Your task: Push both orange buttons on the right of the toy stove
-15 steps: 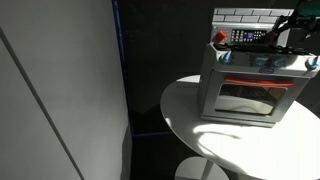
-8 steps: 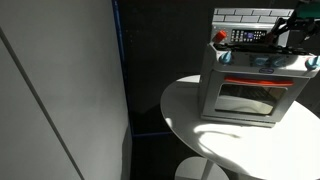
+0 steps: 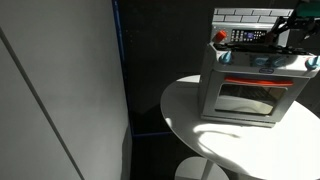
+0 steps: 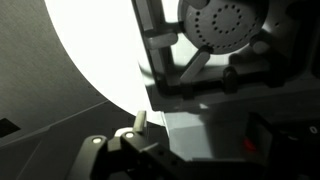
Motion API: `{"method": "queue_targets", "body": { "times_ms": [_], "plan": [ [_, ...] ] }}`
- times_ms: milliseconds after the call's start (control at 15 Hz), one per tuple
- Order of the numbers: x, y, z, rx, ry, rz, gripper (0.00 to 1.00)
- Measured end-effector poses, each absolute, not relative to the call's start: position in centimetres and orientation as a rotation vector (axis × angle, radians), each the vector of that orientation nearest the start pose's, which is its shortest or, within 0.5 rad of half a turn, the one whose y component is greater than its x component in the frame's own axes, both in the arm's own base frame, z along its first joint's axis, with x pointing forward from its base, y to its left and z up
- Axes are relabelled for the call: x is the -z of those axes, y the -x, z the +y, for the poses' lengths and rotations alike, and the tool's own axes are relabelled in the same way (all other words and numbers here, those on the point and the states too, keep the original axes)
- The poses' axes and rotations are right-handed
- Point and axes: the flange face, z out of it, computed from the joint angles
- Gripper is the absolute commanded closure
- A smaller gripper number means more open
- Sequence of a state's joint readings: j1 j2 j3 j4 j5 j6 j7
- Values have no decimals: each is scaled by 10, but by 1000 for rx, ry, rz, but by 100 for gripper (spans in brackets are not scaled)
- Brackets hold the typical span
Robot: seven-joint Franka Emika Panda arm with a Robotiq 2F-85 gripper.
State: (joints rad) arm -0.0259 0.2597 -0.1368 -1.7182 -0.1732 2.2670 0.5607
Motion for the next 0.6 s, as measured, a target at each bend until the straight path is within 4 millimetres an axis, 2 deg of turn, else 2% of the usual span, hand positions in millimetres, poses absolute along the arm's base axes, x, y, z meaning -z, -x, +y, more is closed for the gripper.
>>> {"method": "queue_targets", "body": {
  "times_ms": [600],
  "plan": [
    [-464,-657,-105,537,3064,984,0]
  ]
}}
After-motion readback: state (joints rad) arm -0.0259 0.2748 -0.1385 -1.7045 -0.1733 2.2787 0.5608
